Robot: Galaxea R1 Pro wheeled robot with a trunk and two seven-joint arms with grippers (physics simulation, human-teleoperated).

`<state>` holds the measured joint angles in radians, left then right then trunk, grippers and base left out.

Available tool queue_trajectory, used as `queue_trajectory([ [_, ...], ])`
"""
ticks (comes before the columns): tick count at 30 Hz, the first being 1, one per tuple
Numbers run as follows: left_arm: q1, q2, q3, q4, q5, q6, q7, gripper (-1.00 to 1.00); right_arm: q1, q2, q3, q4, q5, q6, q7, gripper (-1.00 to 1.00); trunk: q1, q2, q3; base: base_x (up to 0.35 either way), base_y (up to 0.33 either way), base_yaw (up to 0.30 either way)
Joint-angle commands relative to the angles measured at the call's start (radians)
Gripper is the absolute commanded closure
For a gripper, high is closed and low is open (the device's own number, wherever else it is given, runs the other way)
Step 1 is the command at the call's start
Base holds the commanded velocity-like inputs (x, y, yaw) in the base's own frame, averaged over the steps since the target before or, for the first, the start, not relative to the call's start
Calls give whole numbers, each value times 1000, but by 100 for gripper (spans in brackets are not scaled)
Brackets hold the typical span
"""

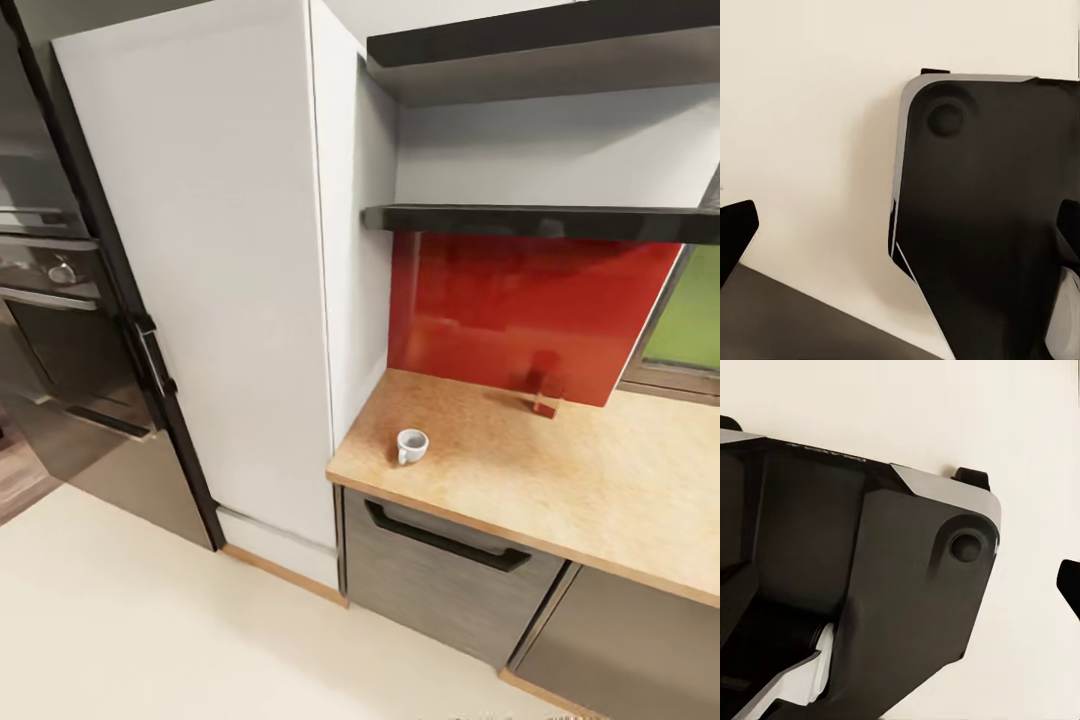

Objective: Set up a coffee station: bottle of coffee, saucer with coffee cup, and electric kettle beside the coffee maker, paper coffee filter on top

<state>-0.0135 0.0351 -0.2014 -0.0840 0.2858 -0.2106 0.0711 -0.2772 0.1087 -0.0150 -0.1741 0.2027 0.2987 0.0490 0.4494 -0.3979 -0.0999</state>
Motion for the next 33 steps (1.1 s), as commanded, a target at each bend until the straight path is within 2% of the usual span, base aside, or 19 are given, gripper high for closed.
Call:
queue_trajectory([
  [1, 0, 0, -9, 0, 7, -3, 4, -100, 0, 0, -2, -2, 11, 7, 5, -100, 1, -2, -2, 0, 0, -300],
  [13, 0, 2, -7, 0, 7, -4, 3, -100, 0, 0, -2, -2, 11, 7, 5, -100, 1, -2, 2, 0, 8, -300],
  [27, 0, 2, -7, 0, 7, -4, 4, -100, 0, 0, -2, -2, 11, 7, 5, -100, 1, -2, 3, 0, 276, -300],
  [33, 0, 2, -7, 0, 7, -3, 4, -100, 0, 1, -2, -2, 11, 7, 5, -100, 1, -2, 3, 0, 96, -102],
])
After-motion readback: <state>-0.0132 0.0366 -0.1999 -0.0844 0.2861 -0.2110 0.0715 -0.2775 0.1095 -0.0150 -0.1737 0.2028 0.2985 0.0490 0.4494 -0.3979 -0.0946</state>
